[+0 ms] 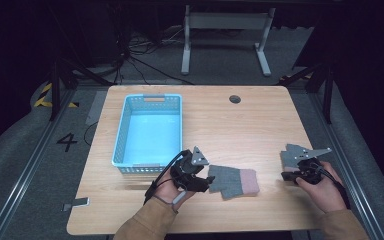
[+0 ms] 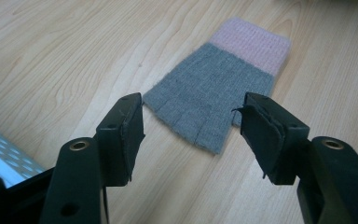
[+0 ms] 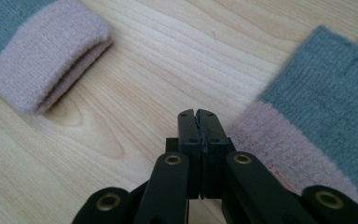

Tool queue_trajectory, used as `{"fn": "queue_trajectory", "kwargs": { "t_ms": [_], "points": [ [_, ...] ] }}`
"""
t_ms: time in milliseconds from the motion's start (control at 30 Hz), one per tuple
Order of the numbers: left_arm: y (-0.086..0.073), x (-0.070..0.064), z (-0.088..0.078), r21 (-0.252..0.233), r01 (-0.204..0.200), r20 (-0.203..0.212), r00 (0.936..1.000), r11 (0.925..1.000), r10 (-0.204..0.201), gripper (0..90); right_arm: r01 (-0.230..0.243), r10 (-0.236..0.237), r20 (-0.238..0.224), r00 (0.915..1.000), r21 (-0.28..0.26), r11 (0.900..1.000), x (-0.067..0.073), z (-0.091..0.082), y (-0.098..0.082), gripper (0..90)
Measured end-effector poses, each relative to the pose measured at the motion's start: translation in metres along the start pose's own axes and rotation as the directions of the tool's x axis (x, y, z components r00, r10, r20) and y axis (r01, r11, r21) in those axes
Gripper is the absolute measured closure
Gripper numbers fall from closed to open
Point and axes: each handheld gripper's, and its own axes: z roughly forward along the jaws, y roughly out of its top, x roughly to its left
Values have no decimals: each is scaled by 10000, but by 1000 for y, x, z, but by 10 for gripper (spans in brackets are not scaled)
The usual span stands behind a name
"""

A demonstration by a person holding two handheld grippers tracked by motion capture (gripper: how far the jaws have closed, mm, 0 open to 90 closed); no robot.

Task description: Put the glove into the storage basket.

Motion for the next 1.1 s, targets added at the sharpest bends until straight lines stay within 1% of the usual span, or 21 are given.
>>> {"fn": "queue_trajectory", "kwargs": {
  "t_ms": [100, 167, 333, 467, 533, 600, 667, 700, 733, 800, 833, 867, 900, 933, 967, 1000, 1033, 1100],
  "points": [
    [0, 0, 0, 19, -5, -9, 10000, 10000, 5, 399, -37, 38, -46, 10000, 125, 9999, -2, -2, -2, 900],
    [0, 0, 0, -19, 36, 8, 10000, 10000, -36, 399, -196, 198, -52, 9998, 267, 9995, -3, -4, -3, 900],
    [0, 0, 0, 10, -14, 15, 10000, 10000, 14, 399, -302, 308, -90, 9995, 592, 9978, -6, -8, -4, 900],
    [0, 0, 0, 9, 4, -3, 10000, 10000, -4, 399, -383, 398, -175, 9991, 770, 9963, -8, -11, -5, 900],
    [0, 1, 0, 26, -11, -2, 10000, 10000, 11, 399, -443, 460, -216, 9987, 727, 9964, -8, -12, -5, 900],
    [0, 1, 0, 14, 1, -1, 10000, 10000, -1, 399, -425, 443, -326, 9985, 521, 9977, -7, -14, -4, 900],
    [0, 1, 0, -24, 42, -21, 10000, 10000, -43, 399, -407, 413, -268, 9988, 241, 9989, -6, -15, -3, 889],
    [0, 1, 0, 10, 40, -23, 10000, 10000, -40, 399, -332, 333, -147, 9993, 53, 9994, -5, -16, -2, 847],
    [0, 1, 0, 11, 32, -28, 10000, 10000, -32, 399, -396, 398, 57, 9992, -313, 9987, -5, -18, 0, 827],
    [0, 1, 0, 25, 8, -24, 10000, 10000, -8, 399, -511, 530, 262, 9983, -688, 9963, -5, -21, 1, 817],
    [-1, 0, 0, 37, 4, -25, 10000, 10000, -3, 399, -574, 614, 406, 9973, -922, 9941, -5, -22, 2, 786],
    [-1, 0, 0, 35, -8, -34, 10000, 10000, 8, 399, -699, 783, 627, 9950, -1258, 9896, -7, -24, 2, 769],
    [-1, 0, 0, 34, 0, -45, 10000, 10000, 0, 399, -843, 953, 706, 9929, -1441, 9860, -8, -25, 2, 746],
    [-2, 0, -1, 32, 49, -68, 10000, 10000, -49, 399, -1004, 1136, 744, 9907, -1619, 9817, -10, -26, 2, 706],
    [-2, 0, -1, 12, 38, -83, 10000, 10000, -38, 399, -1059, 1213, 790, 9895, -1766, 9786, -12, -26, 2, 673],
    [-3, 1, -1, 31, 41, -90, 10000, 10000, -41, 399, -1187, 1369, 864, 9868, -1892, 9747, -14, -25, 2, 667],
    [-3, 0, -2, -10, 79, -109, 9999, 10000, -79, 399, -1374, 1559, 822, 9843, -1964, 9708, -15, -25, 1, 660],
    [-4, 1, -3, 16, 101, -133, 9999, 9999, -101, 399, -1713, 1945, 892, 9768, -2186, 9607, -19, -24, 1, 623]
  ]
}}
